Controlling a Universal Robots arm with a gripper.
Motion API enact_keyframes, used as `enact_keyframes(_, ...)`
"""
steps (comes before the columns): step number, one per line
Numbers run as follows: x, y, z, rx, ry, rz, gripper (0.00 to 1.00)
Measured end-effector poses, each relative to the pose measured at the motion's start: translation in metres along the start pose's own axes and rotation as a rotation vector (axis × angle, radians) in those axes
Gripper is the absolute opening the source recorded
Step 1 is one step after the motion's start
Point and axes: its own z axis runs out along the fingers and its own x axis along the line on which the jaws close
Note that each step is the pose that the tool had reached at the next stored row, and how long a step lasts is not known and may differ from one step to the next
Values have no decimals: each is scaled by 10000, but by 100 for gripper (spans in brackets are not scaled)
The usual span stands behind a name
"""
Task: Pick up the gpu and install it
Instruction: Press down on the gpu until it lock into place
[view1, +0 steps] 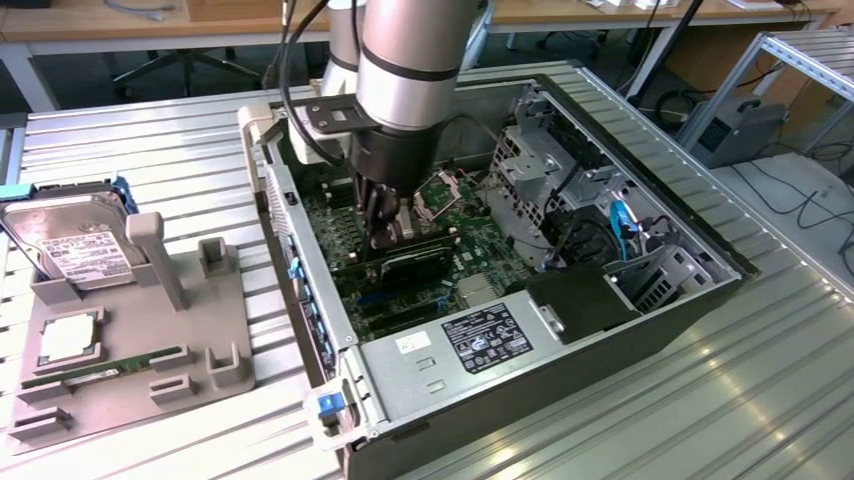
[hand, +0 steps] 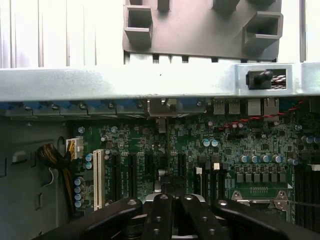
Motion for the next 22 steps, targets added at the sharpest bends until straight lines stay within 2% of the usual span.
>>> enact_keyframes(10, -70, 87, 64, 0, 0, -1, 11)
enact_keyframes(15, -114, 128, 144, -1, 1, 0, 11)
enact_keyframes(22, -107, 169, 191, 0, 1, -1, 11)
